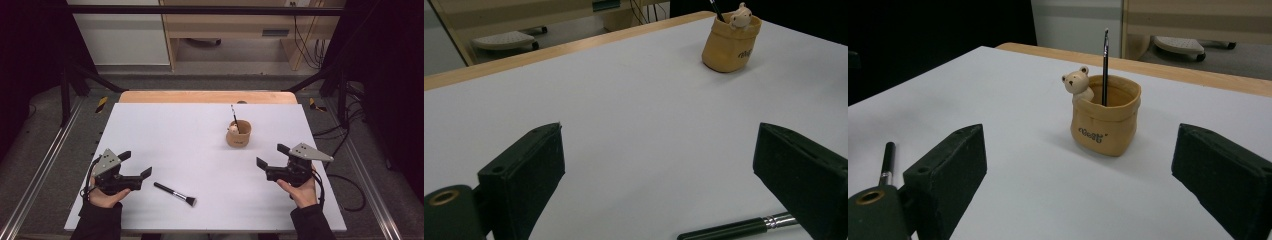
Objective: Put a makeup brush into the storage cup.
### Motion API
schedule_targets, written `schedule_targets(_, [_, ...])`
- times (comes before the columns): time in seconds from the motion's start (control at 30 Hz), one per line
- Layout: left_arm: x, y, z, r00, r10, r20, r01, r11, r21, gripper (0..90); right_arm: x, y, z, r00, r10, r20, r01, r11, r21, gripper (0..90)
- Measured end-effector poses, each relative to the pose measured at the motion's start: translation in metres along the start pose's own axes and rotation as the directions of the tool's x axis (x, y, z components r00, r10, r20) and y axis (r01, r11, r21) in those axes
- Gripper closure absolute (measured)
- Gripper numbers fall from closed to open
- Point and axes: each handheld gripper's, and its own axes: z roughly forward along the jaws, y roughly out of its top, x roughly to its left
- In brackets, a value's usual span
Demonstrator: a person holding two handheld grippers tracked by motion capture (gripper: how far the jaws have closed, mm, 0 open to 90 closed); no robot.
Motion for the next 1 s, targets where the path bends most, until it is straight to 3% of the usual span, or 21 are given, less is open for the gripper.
schedule_targets(0.23, [0.002, -0.001, -0.001, 0.9999, -0.01, 0.002, 0.01, 0.9999, -0.005, 5.7, -0.004, -0.012, -0.005, 0.9998, -0.015, 0.01, 0.015, 1.0, 0.006, 6.7])
schedule_targets(0.53, [0.0, -0.001, 0.001, 1.0, -0.004, 0.007, 0.004, 1.0, -0.001, 5.7, -0.011, -0.025, -0.013, 0.9995, 0.012, 0.03, -0.013, 1.0, 0.014, 5.7])
schedule_targets(1.0, [-0.003, -0.001, 0.004, 0.9997, 0.005, 0.025, -0.005, 1.0, 0.008, 5.7, -0.015, -0.029, -0.018, 0.999, 0.02, 0.04, -0.02, 1.0, 0.008, 5.4])
